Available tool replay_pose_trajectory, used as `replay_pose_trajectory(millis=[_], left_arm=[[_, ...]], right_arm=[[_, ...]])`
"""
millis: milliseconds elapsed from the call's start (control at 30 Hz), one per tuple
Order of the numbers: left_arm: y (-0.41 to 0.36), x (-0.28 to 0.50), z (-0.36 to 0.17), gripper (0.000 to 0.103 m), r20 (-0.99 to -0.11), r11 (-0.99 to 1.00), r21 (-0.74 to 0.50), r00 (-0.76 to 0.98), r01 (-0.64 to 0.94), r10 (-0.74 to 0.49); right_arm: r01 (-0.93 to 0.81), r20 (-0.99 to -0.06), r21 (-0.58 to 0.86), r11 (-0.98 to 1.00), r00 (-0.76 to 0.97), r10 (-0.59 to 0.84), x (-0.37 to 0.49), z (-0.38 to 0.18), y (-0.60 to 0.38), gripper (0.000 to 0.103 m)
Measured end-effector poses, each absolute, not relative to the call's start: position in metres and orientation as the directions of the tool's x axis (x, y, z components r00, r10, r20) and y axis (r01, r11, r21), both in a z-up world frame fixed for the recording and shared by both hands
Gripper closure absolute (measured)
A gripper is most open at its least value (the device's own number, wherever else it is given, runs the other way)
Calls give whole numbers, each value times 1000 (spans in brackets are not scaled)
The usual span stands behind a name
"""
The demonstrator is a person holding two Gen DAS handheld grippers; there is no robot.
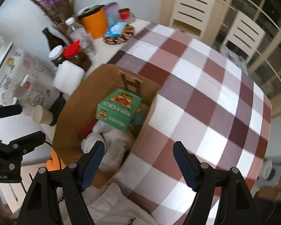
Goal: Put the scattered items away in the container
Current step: 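Open both grippers and withdraw them above the filled box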
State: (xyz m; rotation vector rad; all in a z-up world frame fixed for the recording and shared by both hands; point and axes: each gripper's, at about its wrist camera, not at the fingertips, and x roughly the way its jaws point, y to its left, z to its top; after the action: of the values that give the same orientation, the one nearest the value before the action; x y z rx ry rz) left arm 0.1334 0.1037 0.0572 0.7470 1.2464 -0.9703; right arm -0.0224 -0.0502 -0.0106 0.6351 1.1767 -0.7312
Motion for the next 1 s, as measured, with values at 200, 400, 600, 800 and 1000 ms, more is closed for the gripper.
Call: replay_pose_trajectory(millis=[200,400,600,800,1000], left_arm=[[101,125,50,7,-985,365,-46,18,930,-170],[99,121,44,7,-988,333,-49,4,942,-157],[100,117,40,7,-989,306,-41,6,951,-150],[102,118,37,6,-990,297,-36,7,954,-142],[102,119,34,6,-991,298,-38,2,954,-134]], right_arm=[[833,-968,59,550,182,-173,-32,-19,-41,25],[847,-970,61,528,176,-170,-32,-21,-34,25],[846,-971,72,529,180,-156,-29,-23,-28,25],[843,-974,74,532,176,-144,-23,-25,-26,25],[842,-974,75,534,176,-141,-20,-26,-25,25]])
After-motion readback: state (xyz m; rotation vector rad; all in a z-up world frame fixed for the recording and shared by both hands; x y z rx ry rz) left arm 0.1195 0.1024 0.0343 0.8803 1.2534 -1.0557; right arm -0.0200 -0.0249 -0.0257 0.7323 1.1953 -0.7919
